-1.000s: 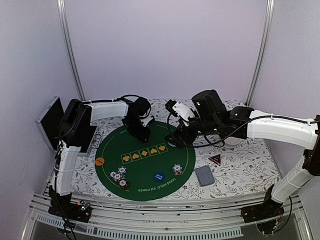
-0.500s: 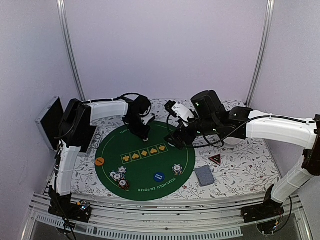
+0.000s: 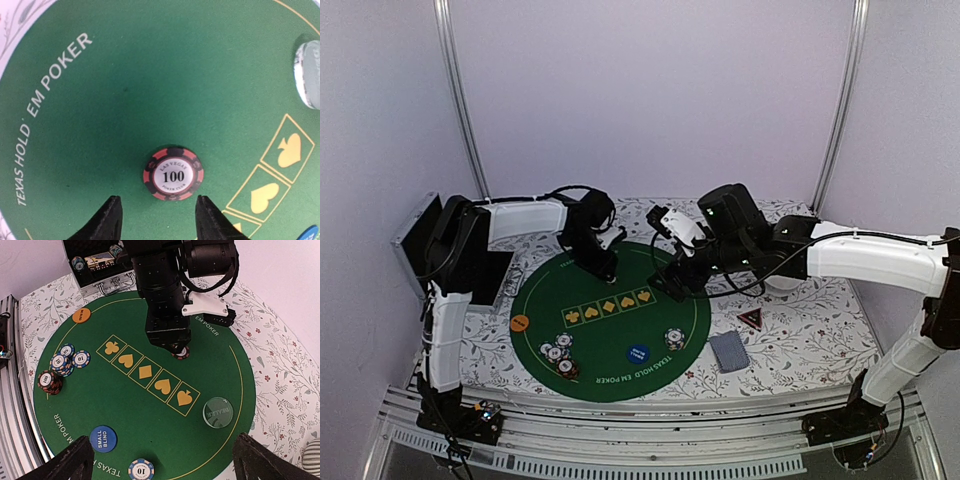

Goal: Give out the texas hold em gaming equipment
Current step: Move the poker chip to the big blind area.

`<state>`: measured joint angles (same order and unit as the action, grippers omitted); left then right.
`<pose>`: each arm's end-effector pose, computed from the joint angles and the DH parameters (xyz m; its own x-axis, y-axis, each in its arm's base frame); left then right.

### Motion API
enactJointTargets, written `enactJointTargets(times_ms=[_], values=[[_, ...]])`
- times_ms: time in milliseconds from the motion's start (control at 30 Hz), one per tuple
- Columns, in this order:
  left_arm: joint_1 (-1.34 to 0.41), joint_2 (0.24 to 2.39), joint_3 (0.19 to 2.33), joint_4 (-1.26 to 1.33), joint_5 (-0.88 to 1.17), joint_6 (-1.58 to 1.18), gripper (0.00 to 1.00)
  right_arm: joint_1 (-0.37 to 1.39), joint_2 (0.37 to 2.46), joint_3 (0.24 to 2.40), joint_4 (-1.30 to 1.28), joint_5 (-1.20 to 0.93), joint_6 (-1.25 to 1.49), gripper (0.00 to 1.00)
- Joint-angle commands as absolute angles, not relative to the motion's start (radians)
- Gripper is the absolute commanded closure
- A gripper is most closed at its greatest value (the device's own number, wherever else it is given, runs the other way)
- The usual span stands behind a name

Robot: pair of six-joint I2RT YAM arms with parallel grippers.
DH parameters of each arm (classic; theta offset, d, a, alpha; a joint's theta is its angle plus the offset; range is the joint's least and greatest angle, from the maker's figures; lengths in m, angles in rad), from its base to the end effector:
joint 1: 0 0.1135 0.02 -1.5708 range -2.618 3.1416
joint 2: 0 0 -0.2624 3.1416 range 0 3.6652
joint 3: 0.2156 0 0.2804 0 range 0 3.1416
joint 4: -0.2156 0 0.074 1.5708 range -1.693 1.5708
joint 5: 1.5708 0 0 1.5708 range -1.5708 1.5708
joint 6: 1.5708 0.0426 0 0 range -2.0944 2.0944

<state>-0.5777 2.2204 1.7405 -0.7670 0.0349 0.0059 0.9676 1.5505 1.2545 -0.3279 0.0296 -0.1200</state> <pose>0.4067 -0.2669 0.1387 -0.7909 0.5226 -0.3185 0.5598 0.8281 -0.0312 0.2216 0.3195 0.2852 -0.2321 -0.5479 -0.8037 -0.8434 0.5250 -0.1143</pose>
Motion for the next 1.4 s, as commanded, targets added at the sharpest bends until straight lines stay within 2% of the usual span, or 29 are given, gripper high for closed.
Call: enactJointTargets(times_ms=[0,100,300,433,533,667,1367], values=[[-0.574,2.253,1.798,-0.749,0.102,0.005,0.43,0.968,1.556,1.252,-0.31,0.019,-0.126,0.01],[-0.575,2.298,1.836,-0.764,0.112,0.009,0.36,0.967,1.555,1.251,-0.31,0.017,-0.126,0.01],[-0.59,2.369,1.864,-0.823,0.068,0.01,0.37,0.967,1.562,1.256,-0.311,0.011,-0.129,0.01],[-0.592,2.372,1.837,-0.825,0.04,0.005,0.44,0.967,1.565,1.258,-0.312,0.007,-0.13,0.01],[-0.591,2.372,1.827,-0.824,0.017,0.007,0.56,0.965,1.565,1.258,-0.311,0.008,-0.13,0.01],[-0.584,2.351,1.79,-0.827,-0.02,0.012,0.59,0.966,1.559,1.256,-0.315,0.011,-0.13,0.01],[-0.34,1.989,1.227,-0.818,-0.092,-0.106,0.62,0.957,1.528,1.217,-0.308,0.01,-0.185,0.01]])
